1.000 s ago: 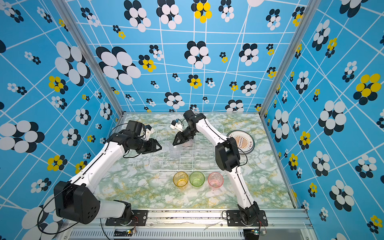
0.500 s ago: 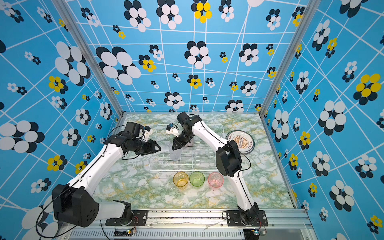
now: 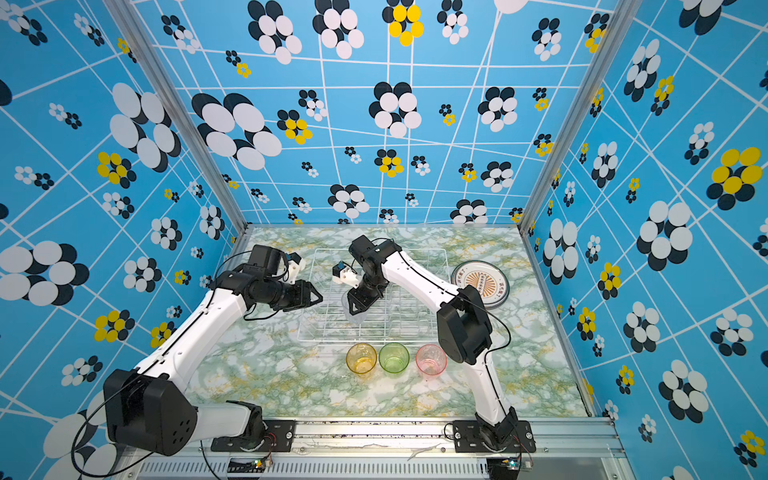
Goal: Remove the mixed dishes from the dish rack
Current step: 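Close the right gripper on the clear glass rim while the left gripper hovers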
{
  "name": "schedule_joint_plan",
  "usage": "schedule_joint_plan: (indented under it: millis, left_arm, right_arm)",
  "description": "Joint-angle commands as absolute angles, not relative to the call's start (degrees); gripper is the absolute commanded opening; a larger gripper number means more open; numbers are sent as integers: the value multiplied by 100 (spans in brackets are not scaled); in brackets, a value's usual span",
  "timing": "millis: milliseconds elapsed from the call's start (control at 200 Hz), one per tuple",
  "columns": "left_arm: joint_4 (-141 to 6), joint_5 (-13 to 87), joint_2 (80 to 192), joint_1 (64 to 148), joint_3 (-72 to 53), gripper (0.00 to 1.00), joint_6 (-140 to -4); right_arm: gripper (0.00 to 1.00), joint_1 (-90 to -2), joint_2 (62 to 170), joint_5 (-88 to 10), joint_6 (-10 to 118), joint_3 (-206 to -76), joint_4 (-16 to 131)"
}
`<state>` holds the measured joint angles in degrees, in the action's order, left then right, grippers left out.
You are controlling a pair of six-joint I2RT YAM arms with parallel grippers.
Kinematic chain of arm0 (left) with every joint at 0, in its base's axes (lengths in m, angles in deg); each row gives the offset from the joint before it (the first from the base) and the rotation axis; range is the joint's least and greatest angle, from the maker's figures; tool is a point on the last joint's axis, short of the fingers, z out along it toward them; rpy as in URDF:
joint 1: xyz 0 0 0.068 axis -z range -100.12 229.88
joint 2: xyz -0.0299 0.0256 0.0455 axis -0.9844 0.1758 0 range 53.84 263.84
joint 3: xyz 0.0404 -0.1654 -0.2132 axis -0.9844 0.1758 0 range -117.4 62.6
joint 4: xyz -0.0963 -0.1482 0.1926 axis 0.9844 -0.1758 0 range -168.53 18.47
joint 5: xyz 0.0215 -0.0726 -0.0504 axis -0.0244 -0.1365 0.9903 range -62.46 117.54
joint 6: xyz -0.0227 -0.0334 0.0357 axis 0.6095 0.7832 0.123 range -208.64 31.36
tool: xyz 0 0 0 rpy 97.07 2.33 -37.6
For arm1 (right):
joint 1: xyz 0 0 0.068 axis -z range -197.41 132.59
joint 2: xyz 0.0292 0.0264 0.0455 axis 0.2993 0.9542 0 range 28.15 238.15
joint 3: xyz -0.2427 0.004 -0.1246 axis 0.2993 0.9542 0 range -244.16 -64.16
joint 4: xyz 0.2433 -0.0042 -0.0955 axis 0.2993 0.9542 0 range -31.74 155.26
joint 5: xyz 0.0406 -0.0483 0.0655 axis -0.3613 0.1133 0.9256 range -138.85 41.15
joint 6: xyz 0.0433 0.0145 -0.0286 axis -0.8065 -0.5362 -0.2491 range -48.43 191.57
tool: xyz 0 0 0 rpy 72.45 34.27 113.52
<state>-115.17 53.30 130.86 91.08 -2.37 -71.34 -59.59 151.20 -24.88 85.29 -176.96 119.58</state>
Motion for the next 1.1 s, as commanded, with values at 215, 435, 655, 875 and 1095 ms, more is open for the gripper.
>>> schedule_joint_plan:
  millis: [215, 435, 655, 875, 1095]
  left_arm:
    - [-11556, 5441, 12816, 8999, -112, 53, -7283]
    - [-11608, 5432, 12737, 8963, -102, 54, -7321]
    - [-11652, 5452, 12703, 8909, -119, 54, -7364]
    - [-11662, 5504, 12706, 8832, -136, 55, -7386]
    - [-11651, 5573, 12697, 8782, -123, 56, -7410]
  right_arm:
    - [50, -6100, 14893, -2902, 8300, -17599, 11970]
    - [60, -6113, 14523, -3098, 8060, -17501, 11652]
    - [71, -6112, 13940, -2992, 7823, -17346, 11210]
    - [85, -6111, 14144, -3671, 7604, -17645, 11594]
    - [95, -6166, 14615, -4015, 7471, -18000, 12000]
